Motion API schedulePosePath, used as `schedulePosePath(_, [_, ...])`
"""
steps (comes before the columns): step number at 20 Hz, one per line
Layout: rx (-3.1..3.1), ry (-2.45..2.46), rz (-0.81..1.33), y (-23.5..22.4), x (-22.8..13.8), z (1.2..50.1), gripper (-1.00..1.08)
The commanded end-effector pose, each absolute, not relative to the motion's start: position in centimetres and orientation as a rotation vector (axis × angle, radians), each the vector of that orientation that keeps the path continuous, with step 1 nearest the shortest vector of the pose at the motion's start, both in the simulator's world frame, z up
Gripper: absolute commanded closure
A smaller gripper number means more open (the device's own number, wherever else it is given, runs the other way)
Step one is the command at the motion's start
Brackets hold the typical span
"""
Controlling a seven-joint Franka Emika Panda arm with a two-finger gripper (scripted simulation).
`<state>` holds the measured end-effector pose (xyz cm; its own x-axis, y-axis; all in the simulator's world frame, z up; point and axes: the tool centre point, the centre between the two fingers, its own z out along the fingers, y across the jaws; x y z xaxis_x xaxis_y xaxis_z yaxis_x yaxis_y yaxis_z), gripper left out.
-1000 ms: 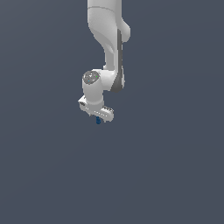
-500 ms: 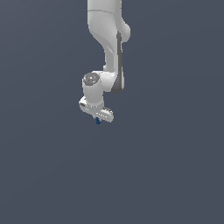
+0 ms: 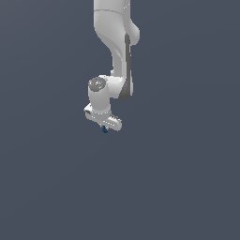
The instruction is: Pick up the object and move it to a goal position.
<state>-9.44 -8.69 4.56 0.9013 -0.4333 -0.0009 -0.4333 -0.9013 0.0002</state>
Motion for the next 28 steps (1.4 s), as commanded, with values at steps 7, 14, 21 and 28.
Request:
schedulePosePath(7, [-3.063, 0.699, 0.0, -9.6, -8.0, 7.6, 1.08])
schedulePosePath(14, [-3.064, 0.699, 0.0, -11.1, -5.7, 12.4, 1.08])
schedulePosePath(21, [-3.065, 0.7, 0.0, -12.9, -2.7, 18.6, 1.08])
schedulePosePath(28, [-3.065, 0.7, 0.0, -14.6, 0.3, 24.4, 1.08])
